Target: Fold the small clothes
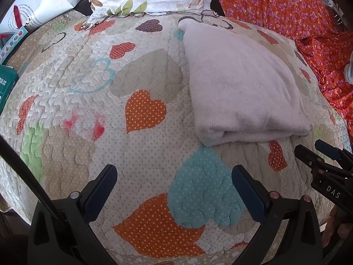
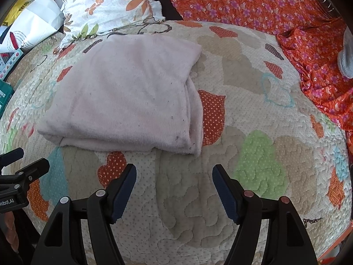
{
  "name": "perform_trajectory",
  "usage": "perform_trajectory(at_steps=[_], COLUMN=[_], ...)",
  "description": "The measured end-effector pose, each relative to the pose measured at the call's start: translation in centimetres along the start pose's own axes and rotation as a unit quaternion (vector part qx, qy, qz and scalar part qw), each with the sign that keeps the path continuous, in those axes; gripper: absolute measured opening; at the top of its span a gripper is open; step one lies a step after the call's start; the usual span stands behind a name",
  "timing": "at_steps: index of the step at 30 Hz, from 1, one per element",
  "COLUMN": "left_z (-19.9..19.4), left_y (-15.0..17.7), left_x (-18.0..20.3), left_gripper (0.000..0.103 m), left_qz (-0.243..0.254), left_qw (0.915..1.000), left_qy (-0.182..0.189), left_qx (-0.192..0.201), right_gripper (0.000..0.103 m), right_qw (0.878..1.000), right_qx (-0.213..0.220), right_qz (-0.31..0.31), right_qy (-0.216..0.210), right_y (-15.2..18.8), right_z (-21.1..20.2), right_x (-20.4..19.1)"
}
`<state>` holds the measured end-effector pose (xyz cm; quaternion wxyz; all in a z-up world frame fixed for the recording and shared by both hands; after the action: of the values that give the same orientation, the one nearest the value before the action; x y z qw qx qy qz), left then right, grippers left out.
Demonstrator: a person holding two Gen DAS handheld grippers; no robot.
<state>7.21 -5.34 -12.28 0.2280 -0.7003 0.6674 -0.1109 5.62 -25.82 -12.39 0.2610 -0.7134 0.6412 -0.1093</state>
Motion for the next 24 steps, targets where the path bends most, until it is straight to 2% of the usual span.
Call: perform_trajectory(at_steps=[24], left_z=[0.14], left_y=[0.26], left_x=[0.53], left_gripper=[0.103], left_qz=[0.005], left_qw=[1.0], left_qy=[0.006], left_qx=[-0.006], right_gripper=[0.077], right_qw=[1.0], right_qx=[-0.013], right_qz=[-0.002], right_qy=[0.002], right_y=[0.4], right_z=[0.62], right_x=[0.21])
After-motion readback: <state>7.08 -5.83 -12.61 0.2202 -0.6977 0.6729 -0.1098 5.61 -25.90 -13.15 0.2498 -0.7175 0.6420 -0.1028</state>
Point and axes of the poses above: each gripper's, at about its wrist camera, not at the fingertips, and z roughly the way its jaws point, x to its right, y to its underside, the point moved 9 cm from there along z, roughly the way its jaws point, and after that the axes turned 14 degrees about -y, right-handed, at the moved point
